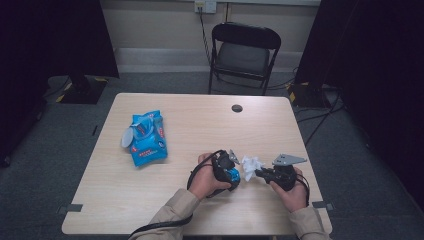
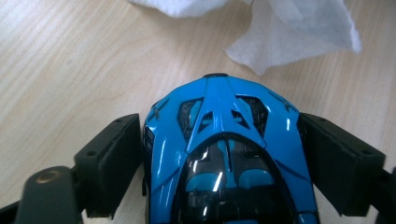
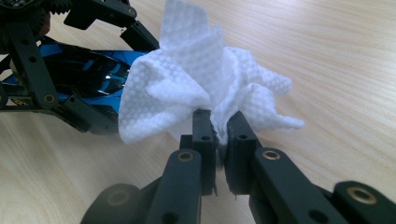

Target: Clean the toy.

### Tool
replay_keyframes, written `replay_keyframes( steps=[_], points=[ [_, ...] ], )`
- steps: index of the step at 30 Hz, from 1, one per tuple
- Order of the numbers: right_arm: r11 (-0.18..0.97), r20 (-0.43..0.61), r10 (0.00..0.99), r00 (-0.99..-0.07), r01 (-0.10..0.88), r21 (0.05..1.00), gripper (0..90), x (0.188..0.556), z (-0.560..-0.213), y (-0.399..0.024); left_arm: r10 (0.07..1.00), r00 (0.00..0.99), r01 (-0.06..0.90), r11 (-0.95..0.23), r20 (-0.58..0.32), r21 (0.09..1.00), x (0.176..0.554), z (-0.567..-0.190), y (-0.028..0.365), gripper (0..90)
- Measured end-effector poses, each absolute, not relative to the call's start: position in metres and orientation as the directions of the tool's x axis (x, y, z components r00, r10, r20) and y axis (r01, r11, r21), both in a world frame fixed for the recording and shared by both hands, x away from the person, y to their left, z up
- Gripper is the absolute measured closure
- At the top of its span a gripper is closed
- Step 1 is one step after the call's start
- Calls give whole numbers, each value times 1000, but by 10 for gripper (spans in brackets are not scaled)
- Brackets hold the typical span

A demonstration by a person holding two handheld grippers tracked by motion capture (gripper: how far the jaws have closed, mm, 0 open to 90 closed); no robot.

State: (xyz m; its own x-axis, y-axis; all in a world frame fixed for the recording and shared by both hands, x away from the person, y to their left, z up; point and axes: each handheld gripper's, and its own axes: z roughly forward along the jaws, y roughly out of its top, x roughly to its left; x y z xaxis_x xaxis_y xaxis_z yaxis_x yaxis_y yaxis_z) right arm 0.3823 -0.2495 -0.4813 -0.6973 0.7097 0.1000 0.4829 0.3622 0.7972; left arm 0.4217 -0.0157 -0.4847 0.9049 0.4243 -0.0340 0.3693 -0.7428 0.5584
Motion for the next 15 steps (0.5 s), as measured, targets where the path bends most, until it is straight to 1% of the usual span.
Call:
replay_keyframes(
  steps=[3, 4, 5, 8, 15],
  points=[
    [365, 98, 710, -697, 484, 795, 843, 382, -482, -249, 435, 900, 381, -741, -36, 553, 421, -484, -17, 168],
    [365, 98, 710, -697, 484, 795, 843, 382, -482, -249, 428, 903, 373, -742, -34, 557, 422, -484, -16, 193],
    [364, 99, 710, -697, 484, 795, 843, 382, -482, -249, 439, 898, 386, -731, -45, 563, 422, -484, -16, 197],
    [366, 98, 711, -696, 485, 794, 839, 382, -482, -249, 429, 902, 377, -739, -42, 558, 422, -484, -16, 219],
    [375, 98, 707, -700, 489, 787, 837, 383, -484, -248, 428, 902, 387, -758, -48, 525, 424, -481, -19, 220]
  ],
)
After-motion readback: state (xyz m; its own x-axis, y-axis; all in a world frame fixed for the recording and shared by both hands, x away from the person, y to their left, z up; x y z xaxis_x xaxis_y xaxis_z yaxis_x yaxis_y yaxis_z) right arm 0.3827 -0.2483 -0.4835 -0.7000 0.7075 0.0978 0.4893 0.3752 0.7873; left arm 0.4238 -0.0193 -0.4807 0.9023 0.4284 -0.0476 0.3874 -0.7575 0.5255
